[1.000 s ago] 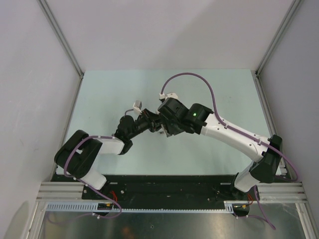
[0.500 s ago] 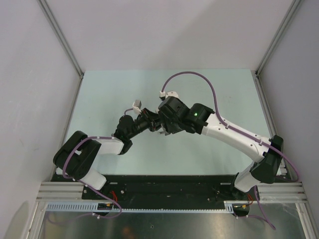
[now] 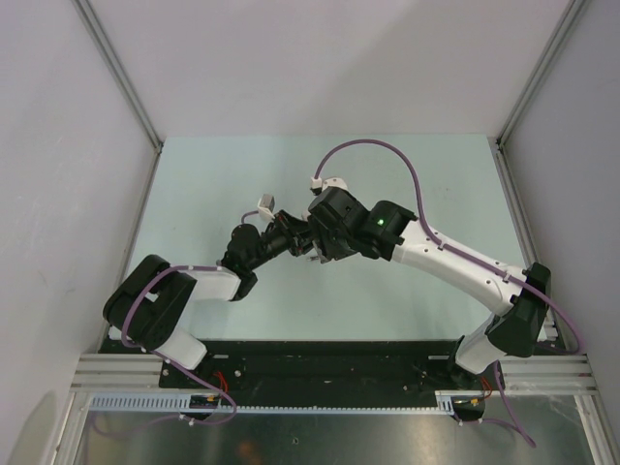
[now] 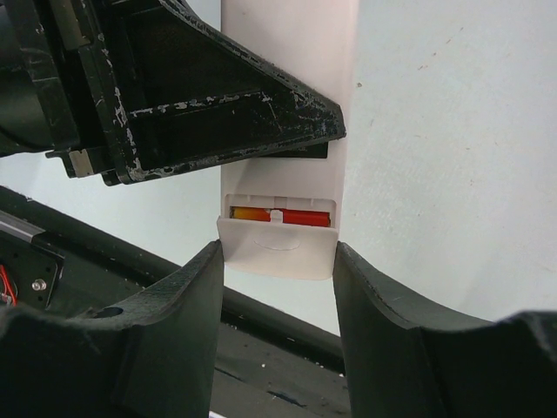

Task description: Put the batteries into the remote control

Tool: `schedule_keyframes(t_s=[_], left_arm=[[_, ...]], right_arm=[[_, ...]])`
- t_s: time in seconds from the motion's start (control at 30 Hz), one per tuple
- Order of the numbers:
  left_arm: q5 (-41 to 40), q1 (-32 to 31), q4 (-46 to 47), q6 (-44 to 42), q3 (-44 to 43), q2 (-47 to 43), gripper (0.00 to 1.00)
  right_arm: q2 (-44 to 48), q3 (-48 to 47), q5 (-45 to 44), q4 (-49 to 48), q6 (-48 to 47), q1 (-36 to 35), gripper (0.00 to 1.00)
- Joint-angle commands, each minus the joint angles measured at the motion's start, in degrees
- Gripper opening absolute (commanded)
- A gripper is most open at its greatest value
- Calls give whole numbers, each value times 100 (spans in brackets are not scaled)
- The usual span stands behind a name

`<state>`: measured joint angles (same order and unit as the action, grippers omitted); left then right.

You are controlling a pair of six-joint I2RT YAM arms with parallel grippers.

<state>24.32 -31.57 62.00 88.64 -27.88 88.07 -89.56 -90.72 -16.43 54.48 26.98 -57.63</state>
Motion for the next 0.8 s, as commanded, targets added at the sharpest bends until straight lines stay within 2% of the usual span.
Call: schedule_keyframes(t_s=[0.0, 0.53, 0.77], left_arm=[[20, 20, 234, -31, -218, -264, 0], [-15, -16, 260, -31, -192, -291, 0], [-41, -16, 295, -14, -165, -299, 0]], right_arm=[[132, 36, 25, -130, 114, 23, 49], [88, 10, 78, -192, 184, 23, 49], [35, 2, 78, -192, 202, 23, 54]])
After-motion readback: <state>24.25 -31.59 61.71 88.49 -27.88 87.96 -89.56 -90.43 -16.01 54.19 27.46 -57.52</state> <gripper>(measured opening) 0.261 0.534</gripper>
